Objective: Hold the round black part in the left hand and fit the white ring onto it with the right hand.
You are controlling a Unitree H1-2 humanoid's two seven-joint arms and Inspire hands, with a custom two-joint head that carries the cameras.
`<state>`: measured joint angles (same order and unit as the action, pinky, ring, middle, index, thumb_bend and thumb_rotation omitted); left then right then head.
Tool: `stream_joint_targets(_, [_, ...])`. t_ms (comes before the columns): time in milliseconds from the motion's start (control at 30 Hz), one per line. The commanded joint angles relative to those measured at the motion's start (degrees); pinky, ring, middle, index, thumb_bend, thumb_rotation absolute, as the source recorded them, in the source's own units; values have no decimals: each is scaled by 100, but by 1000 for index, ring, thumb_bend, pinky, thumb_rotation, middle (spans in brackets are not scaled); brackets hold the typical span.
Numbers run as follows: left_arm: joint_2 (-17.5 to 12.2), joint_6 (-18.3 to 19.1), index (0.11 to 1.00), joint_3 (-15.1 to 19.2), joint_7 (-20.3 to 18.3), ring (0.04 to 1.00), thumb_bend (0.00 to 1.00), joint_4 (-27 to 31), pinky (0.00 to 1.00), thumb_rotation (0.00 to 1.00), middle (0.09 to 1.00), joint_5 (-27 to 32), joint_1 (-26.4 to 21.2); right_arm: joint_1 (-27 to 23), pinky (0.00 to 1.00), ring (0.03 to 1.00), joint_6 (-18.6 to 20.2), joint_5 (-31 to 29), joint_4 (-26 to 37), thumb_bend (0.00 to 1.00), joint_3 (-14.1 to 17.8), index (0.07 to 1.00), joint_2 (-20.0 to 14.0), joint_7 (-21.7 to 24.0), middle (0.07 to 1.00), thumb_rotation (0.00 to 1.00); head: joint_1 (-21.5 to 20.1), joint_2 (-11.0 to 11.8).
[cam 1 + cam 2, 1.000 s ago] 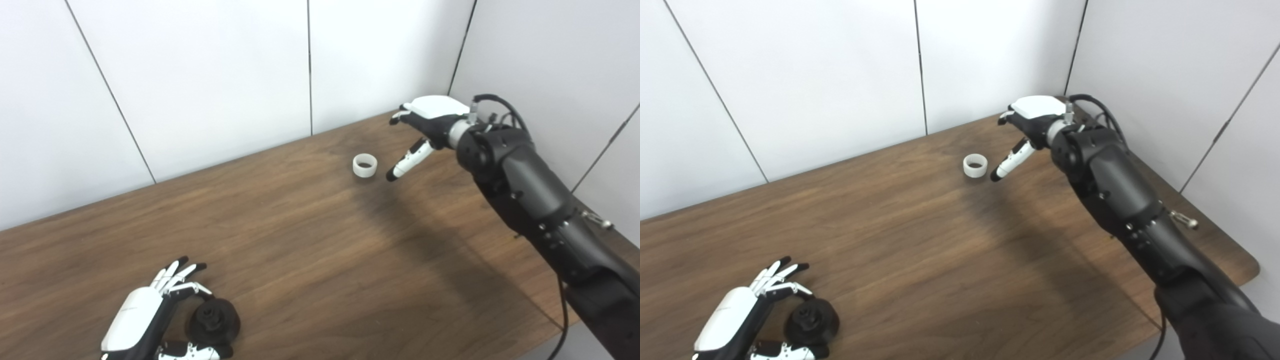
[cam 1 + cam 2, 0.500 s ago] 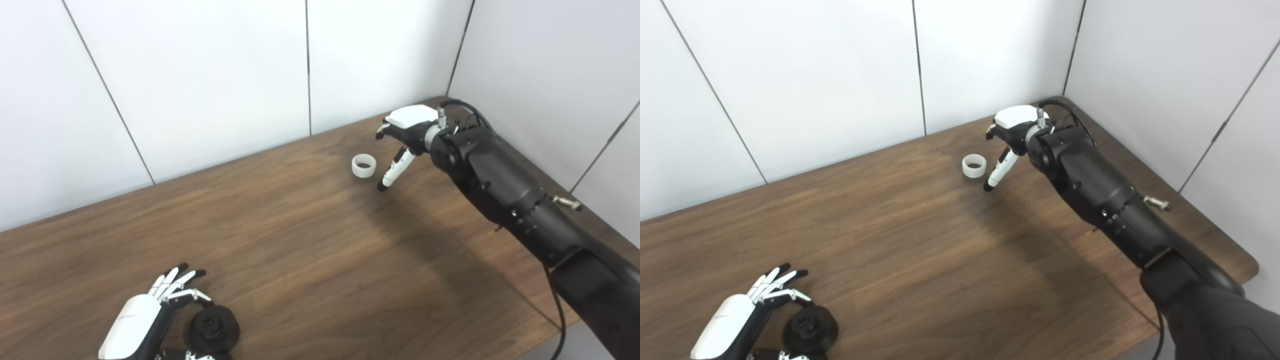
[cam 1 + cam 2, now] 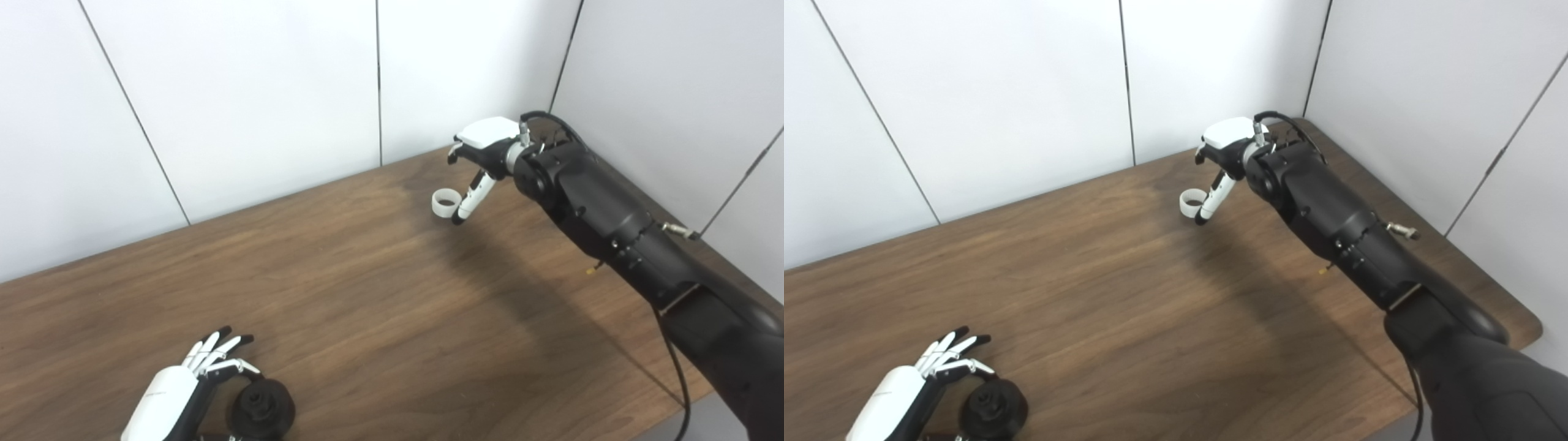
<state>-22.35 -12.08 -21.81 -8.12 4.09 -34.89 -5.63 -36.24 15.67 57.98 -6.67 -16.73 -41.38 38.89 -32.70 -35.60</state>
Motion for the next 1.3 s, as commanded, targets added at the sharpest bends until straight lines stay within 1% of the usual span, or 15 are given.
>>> stream_joint_targets(0, [-132, 3, 479, -99, -288, 995, 520, 21, 1000, 49, 907, -104, 160, -392, 935, 1000, -69, 40, 2, 990, 30, 841, -71, -207, 1000, 550, -4, -7])
stream_joint_targets(267, [-146, 3, 479, -91, -282, 993, 520, 81, 1000, 49, 907, -126, 229, -562, 949, 1000, -126, 21, -208, 991, -79, 842, 12, -243, 1000, 545, 10, -37])
stream_joint_targets(800, [-158, 80, 480, -49, -376, 1000, 520, 230, 1000, 49, 915, -92, 327, -618, 954, 1000, -106, 35, -259, 984, -242, 843, 49, -158, 1000, 534, 3, -81])
stream_joint_targets(1167, [-156, 114, 480, -25, -403, 1000, 520, 288, 1000, 49, 910, -98, 346, -539, 970, 1000, -87, -37, -286, 973, -228, 838, 56, -145, 1000, 506, 1, -125])
stream_joint_targets(1267, [-167, 84, 480, -22, -380, 1000, 520, 284, 1000, 50, 911, -118, 350, -511, 966, 1000, -83, -31, -267, 976, -237, 841, 44, -134, 1000, 516, -2, -134])
